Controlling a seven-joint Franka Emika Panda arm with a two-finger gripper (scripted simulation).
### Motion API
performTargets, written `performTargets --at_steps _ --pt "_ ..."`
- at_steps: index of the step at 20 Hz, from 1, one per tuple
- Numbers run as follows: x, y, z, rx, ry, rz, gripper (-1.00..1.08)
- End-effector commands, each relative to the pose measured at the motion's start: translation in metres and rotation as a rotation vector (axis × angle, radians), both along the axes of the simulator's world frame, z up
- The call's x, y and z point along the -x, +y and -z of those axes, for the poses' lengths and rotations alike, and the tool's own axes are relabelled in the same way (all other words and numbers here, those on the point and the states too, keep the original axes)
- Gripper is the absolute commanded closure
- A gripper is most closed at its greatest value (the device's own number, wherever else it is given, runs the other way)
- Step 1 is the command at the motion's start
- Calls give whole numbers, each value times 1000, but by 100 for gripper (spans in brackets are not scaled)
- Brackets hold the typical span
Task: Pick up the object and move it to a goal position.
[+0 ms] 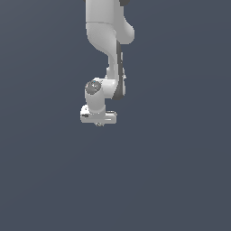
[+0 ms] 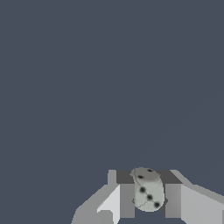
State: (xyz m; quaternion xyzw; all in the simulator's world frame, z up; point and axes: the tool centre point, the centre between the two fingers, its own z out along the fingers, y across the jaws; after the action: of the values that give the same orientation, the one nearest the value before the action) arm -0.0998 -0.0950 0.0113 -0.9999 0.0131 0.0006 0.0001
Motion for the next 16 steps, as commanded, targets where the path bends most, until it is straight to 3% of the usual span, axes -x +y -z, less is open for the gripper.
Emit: performTargets --at_steps 1,8,16 --pt "0 -1 -4 0 -1 0 108" --pt "-1 -10 -35 0 -1 0 108" --pt "-2 -29 -101 0 -1 1 108"
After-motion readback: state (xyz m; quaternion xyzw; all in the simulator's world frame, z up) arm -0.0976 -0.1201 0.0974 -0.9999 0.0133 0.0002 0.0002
